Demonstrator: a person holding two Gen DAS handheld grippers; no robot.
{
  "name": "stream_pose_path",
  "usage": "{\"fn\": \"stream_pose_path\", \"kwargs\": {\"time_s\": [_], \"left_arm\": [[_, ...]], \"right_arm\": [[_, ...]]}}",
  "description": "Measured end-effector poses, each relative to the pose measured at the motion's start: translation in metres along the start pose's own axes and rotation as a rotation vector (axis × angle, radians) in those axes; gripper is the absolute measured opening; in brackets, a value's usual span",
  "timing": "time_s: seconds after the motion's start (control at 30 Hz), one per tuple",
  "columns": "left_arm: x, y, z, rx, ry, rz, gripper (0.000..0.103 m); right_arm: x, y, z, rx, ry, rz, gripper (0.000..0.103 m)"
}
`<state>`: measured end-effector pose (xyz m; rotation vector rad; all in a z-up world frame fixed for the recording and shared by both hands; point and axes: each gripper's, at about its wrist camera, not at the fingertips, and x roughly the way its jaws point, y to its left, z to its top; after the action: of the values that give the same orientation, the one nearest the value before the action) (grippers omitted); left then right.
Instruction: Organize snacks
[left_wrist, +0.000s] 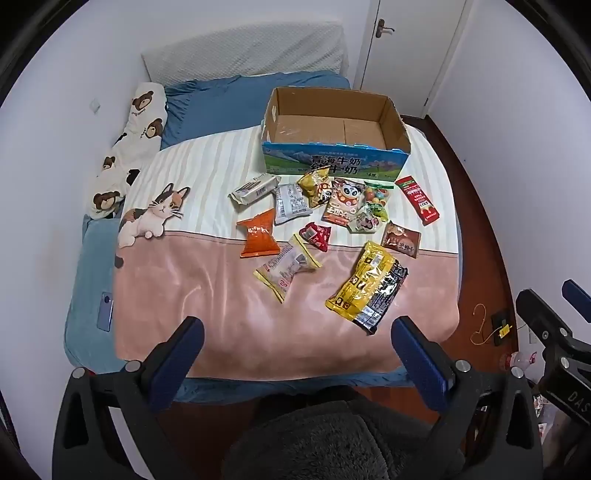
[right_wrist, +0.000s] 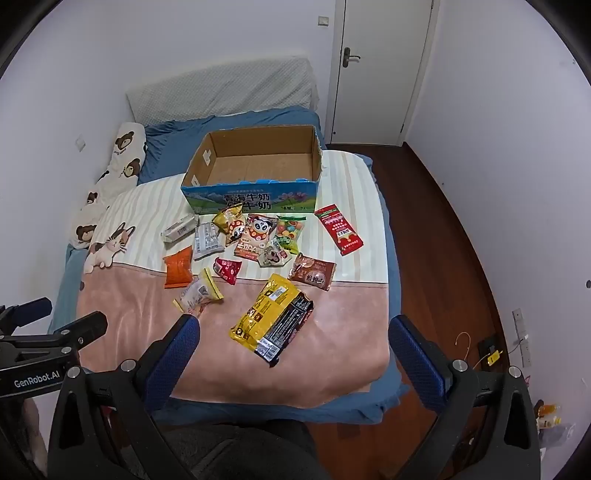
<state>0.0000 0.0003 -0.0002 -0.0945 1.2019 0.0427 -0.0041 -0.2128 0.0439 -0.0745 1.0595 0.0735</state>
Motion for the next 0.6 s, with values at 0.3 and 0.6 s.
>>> {"fn": "stream_pose_path", "kwargs": {"time_s": [0.3, 0.6], "left_arm": [[-0.002, -0.004, -0.002, 0.006, 0.004, 0.014, 0.103], [-0.003, -0.014, -0.006, 0.009, 0.01, 0.003, 0.103]], "right_arm": [[-0.001, -0.005, -0.002, 0.003, 0.005, 0.009, 0.103], [-0.001, -0.008, -0.007, 0.002, 0.006, 0.009, 0.103]]}}
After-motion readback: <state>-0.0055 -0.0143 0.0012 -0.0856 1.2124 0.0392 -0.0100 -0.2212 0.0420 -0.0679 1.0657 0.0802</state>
